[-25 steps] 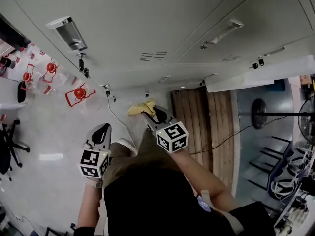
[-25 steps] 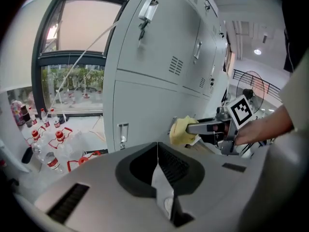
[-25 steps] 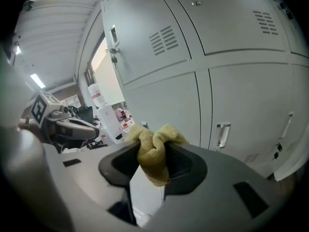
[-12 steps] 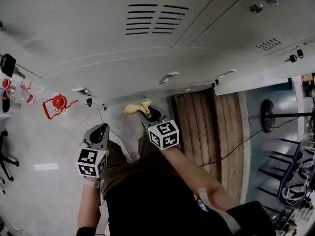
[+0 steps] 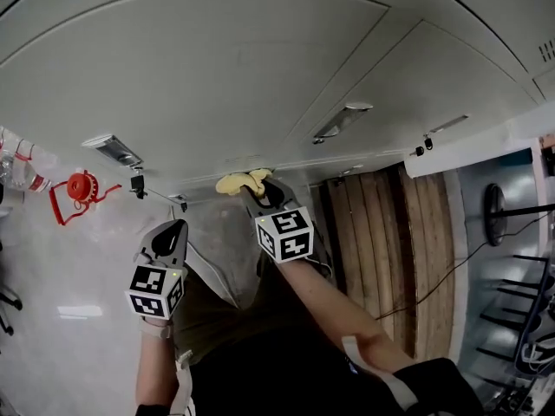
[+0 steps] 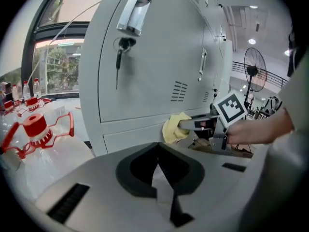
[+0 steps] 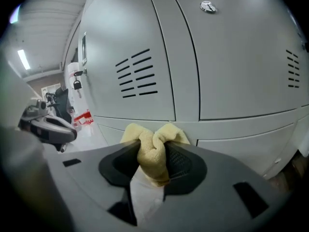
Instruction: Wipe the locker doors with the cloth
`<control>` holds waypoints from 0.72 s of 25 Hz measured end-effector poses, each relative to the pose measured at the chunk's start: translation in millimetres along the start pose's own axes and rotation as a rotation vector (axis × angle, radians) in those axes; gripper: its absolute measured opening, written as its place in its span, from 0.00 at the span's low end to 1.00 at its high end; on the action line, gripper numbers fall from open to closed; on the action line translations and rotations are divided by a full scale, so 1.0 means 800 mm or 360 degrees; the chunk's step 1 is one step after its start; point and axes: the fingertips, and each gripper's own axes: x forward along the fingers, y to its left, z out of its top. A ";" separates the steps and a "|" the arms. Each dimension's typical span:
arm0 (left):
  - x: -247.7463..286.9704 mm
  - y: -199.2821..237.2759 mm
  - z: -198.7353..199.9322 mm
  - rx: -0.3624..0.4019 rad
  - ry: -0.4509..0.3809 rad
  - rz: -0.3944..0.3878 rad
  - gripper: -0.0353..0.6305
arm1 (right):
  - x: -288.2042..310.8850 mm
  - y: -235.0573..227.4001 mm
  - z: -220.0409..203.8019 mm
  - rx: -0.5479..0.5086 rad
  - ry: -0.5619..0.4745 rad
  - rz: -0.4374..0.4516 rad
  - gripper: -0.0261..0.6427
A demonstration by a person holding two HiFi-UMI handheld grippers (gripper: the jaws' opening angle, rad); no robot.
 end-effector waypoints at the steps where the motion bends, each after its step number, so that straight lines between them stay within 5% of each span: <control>1: 0.005 0.004 -0.012 0.0003 -0.0002 0.0006 0.07 | 0.003 -0.002 -0.001 0.0000 -0.0023 -0.0005 0.26; 8: 0.028 0.030 -0.069 -0.0032 -0.0047 0.0052 0.07 | 0.025 -0.004 -0.024 0.0025 -0.0057 0.0040 0.26; 18: 0.016 0.052 -0.130 -0.0135 0.0051 0.0114 0.07 | 0.051 -0.006 -0.058 -0.0012 0.0014 0.0011 0.26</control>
